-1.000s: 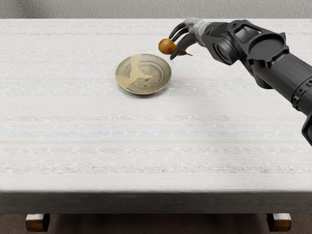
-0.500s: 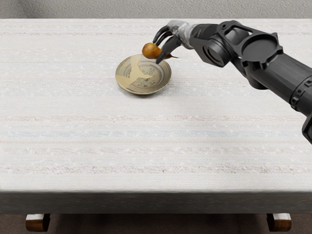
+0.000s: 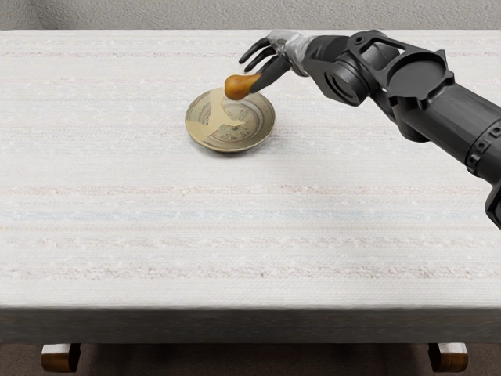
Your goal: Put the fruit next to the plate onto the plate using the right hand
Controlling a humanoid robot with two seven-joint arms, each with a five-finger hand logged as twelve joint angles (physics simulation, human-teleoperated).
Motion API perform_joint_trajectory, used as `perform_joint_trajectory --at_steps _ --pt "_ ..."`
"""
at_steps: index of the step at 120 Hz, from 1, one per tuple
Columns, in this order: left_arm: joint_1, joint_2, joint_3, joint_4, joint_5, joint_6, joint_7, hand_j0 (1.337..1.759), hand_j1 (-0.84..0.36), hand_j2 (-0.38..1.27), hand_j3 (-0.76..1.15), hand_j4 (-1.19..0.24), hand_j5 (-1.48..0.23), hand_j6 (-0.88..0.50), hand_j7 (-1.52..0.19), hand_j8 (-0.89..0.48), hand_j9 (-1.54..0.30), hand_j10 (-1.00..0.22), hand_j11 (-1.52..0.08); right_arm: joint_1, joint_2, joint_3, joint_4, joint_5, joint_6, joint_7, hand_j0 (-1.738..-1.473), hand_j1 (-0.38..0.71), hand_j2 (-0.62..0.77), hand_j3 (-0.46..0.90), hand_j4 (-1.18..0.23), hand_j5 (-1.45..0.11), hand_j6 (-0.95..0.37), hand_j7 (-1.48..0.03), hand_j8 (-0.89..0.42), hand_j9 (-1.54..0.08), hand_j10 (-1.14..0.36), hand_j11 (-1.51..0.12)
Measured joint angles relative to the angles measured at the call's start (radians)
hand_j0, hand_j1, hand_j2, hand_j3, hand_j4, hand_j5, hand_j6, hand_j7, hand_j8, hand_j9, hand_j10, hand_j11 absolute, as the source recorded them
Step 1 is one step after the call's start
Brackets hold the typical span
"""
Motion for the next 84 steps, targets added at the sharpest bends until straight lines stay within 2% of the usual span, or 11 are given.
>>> perform_joint_trajectory --at_steps 33,64,84 --pt "0.000 0.000 0.000 0.000 0.000 0.000 0.000 1.658 0.35 0.00 0.00 0.00 0.00 0.00 0.00 0.00 0.00 0.00 0.00 0.002 0.000 0.001 0.001 0.007 -0.001 0.000 -1.658 0.14 -0.05 0.00 -0.42 -0.56 -0.41 -0.55 -0.40 -0.56 -0.41 -0.56" --pt "0.000 0.000 0.000 0.000 0.000 0.000 0.000 1.658 0.35 0.00 0.00 0.00 0.00 0.00 0.00 0.00 0.00 0.00 0.00 0.002 0.000 0.002 -0.002 0.034 -0.003 -0.001 -1.658 -0.03 -0.04 0.00 -0.27 -0.35 -0.26 -0.35 -0.26 -0.35 -0.26 -0.35" --pt "0.000 0.000 0.000 0.000 0.000 0.000 0.000 1.658 0.35 0.00 0.00 0.00 0.00 0.00 0.00 0.00 0.00 0.00 0.00 -0.001 0.000 0.016 -0.007 0.068 0.037 -0.003 -1.658 -0.20 -0.02 0.00 -0.13 -0.17 -0.13 -0.17 -0.13 -0.17 -0.13 -0.17"
